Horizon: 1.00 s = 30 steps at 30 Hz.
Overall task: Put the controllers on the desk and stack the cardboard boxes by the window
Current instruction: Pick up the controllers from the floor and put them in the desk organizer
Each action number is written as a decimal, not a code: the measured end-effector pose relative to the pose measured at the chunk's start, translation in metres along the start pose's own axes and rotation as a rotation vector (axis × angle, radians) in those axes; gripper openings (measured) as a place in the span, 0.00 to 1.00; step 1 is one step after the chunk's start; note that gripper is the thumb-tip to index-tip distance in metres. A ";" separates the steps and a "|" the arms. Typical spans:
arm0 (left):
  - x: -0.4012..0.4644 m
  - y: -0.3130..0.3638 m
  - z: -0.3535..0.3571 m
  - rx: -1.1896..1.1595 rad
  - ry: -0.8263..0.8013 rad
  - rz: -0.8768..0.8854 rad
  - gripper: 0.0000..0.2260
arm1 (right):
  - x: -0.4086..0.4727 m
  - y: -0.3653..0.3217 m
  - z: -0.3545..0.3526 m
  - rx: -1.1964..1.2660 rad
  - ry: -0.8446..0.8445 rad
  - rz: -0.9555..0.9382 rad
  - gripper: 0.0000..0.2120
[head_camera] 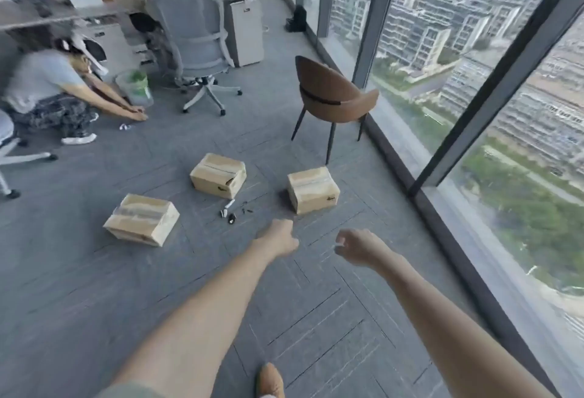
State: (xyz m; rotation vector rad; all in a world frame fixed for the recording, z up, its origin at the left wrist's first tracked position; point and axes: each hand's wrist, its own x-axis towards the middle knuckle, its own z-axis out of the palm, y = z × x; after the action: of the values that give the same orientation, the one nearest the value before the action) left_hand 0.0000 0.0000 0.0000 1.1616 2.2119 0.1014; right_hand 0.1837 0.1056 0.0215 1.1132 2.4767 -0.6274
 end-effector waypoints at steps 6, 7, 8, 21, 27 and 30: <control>0.073 -0.081 -0.036 -0.059 -0.018 -0.168 0.16 | 0.120 -0.049 -0.023 -0.036 -0.107 -0.063 0.16; 0.085 -0.090 -0.042 -0.063 -0.012 -0.179 0.16 | 0.140 -0.057 -0.028 -0.040 -0.110 -0.075 0.16; 0.096 -0.097 -0.050 -0.069 -0.012 -0.202 0.15 | 0.160 -0.064 -0.032 -0.043 -0.121 -0.089 0.16; 0.288 -0.150 -0.151 -0.227 0.017 -0.502 0.14 | 0.466 -0.119 -0.117 -0.058 -0.274 -0.292 0.11; 0.357 -0.170 -0.185 -0.320 0.014 -0.595 0.15 | 0.571 -0.151 -0.143 -0.073 -0.368 -0.351 0.14; 0.384 -0.188 -0.192 -0.362 0.013 -0.621 0.17 | 0.607 -0.175 -0.142 -0.077 -0.396 -0.356 0.14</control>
State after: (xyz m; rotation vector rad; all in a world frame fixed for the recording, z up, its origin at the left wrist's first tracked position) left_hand -0.4017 0.2202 -0.1011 0.2597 2.3368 0.2343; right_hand -0.3509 0.4471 -0.1087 0.4617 2.3329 -0.7590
